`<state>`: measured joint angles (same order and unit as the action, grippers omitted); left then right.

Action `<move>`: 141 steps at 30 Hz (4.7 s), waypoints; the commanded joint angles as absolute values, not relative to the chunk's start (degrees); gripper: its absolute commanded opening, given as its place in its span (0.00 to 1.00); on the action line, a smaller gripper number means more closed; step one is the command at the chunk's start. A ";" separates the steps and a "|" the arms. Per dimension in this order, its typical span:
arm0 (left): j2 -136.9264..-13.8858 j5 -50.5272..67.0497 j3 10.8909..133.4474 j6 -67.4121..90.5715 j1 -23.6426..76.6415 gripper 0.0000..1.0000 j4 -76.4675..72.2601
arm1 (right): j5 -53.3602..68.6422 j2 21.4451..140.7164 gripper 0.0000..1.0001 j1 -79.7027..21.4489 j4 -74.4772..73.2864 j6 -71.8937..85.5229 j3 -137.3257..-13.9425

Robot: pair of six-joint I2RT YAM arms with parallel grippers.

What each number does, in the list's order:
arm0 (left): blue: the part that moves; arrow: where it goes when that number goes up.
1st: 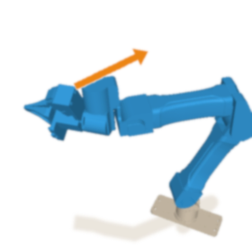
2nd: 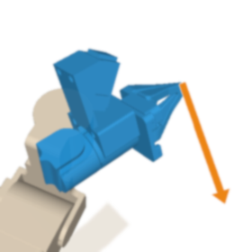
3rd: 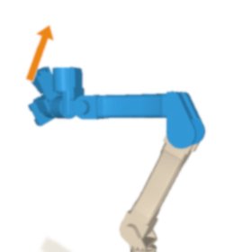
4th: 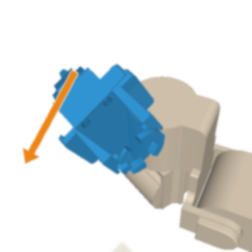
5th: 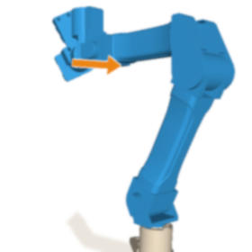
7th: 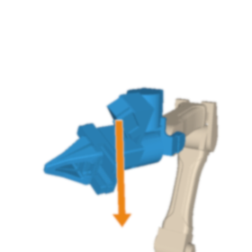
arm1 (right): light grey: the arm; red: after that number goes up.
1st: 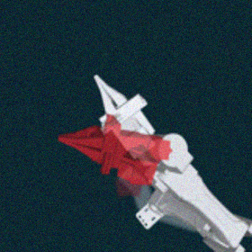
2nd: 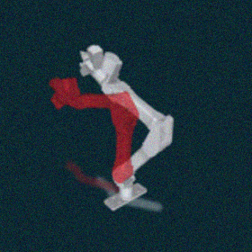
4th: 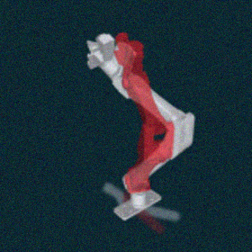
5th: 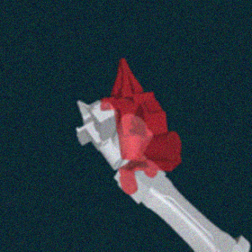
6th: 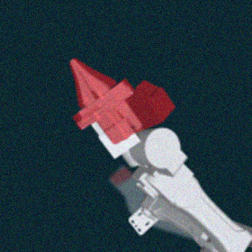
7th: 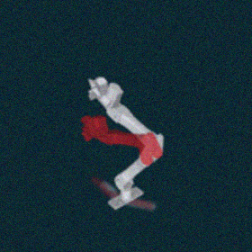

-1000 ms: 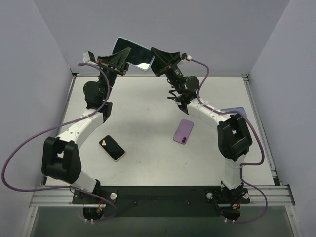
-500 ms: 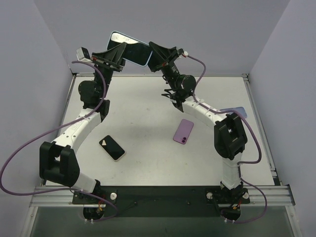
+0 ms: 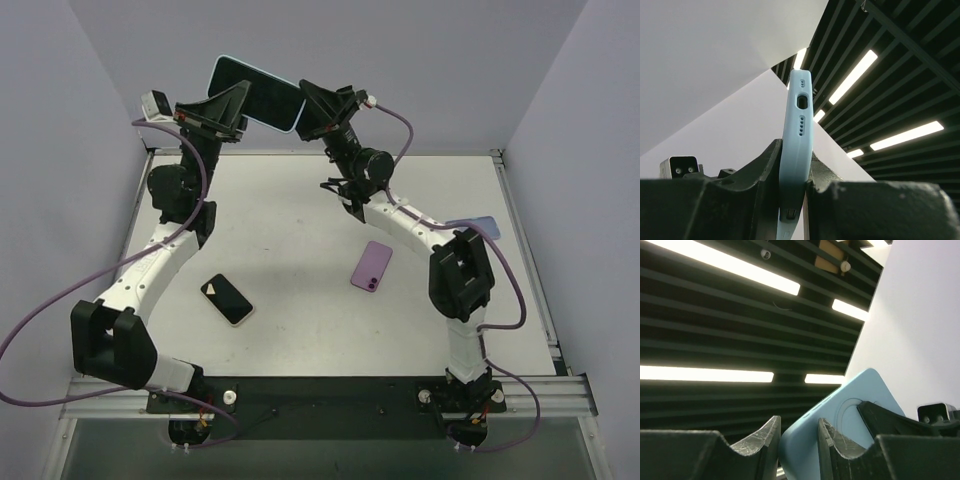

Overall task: Take the phone out of the phone case
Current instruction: Remove the phone case from the phone.

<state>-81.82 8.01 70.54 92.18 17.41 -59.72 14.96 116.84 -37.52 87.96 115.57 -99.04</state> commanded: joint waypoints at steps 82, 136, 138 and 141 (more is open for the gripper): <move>-81.39 54.32 49.57 85.69 22.68 0.00 -50.80 | 55.81 90.70 0.10 -25.93 63.37 92.90 -55.28; -65.21 67.77 68.64 60.47 22.76 0.00 -58.98 | 37.70 102.74 0.00 -37.97 95.27 134.21 -70.32; -65.48 67.41 69.43 60.56 22.76 0.00 -59.32 | 38.49 103.01 0.00 -37.88 95.27 132.99 -69.18; -66.44 66.71 70.05 63.71 22.76 0.00 -63.79 | 39.72 103.71 0.00 -37.53 95.27 130.97 -66.45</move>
